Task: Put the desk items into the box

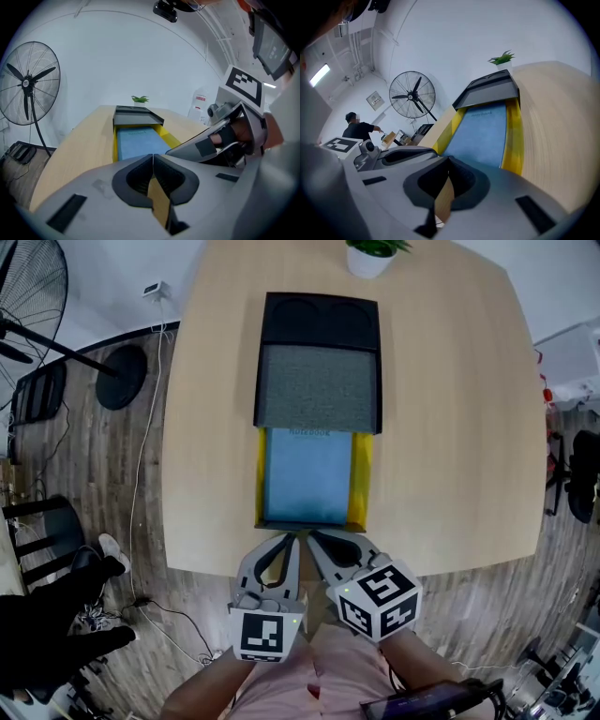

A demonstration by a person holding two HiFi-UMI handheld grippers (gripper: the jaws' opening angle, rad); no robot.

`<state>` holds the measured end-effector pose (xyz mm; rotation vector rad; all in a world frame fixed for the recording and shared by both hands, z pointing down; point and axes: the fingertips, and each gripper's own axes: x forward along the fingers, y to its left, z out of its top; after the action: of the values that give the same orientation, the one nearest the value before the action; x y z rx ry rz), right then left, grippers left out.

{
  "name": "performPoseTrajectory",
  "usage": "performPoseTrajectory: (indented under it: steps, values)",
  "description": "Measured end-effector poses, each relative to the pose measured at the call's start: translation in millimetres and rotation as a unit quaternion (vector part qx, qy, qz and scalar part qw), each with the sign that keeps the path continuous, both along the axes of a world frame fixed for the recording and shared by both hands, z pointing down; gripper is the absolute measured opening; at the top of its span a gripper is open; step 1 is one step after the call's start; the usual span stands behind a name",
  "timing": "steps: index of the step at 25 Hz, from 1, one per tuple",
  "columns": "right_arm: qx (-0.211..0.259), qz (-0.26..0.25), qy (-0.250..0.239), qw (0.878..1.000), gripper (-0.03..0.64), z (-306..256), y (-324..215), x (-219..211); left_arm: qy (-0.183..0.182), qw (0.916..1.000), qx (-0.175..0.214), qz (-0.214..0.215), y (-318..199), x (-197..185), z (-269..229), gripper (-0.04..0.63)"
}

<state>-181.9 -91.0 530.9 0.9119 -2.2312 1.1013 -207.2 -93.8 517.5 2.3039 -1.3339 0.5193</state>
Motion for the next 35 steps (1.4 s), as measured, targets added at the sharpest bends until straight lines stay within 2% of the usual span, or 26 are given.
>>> performPoseTrajectory:
  steps: [3,6,11,16,20,23,25,28,31,35]
  values:
    - [0.021,0.002,-0.001,1.0,0.002,-11,1,-2,-0.006,0.9997,0.019,-0.012,1,-11,-13,0.015]
    - [0.059,0.008,-0.005,0.998,0.002,-31,-3,-5,0.001,0.9979,0.054,-0.037,-4,-25,-38,0.015]
    - [0.134,0.019,-0.018,0.991,0.002,-90,9,-19,0.006,0.9911,0.121,-0.055,12,-42,-106,0.015]
    - [0.273,0.044,-0.013,0.961,0.002,-173,0,-22,0.01,0.9776,0.196,-0.078,16,-60,-185,0.015]
    - [0.372,0.059,-0.003,0.926,0.002,-235,3,-24,0.012,0.9561,0.278,-0.09,23,-74,-245,0.015]
    - [0.427,0.06,0.007,0.902,0.002,-265,13,-27,0.026,0.9469,0.303,-0.104,34,-78,-274,0.015]
    - [0.451,0.063,0.006,0.89,0.002,-280,20,-31,0.027,0.9417,0.318,-0.108,38,-83,-288,0.015]
    - [0.47,0.067,0.003,0.88,0.002,-293,29,-36,0.026,0.9333,0.339,-0.115,43,-92,-305,0.015]
    - [0.48,0.073,0.004,0.874,0.002,-299,37,-36,0.025,0.9284,0.352,-0.116,49,-95,-315,0.015]
    - [0.485,0.082,0.006,0.871,0.002,-304,44,-34,0.032,0.9258,0.359,-0.114,58,-95,-322,0.015]
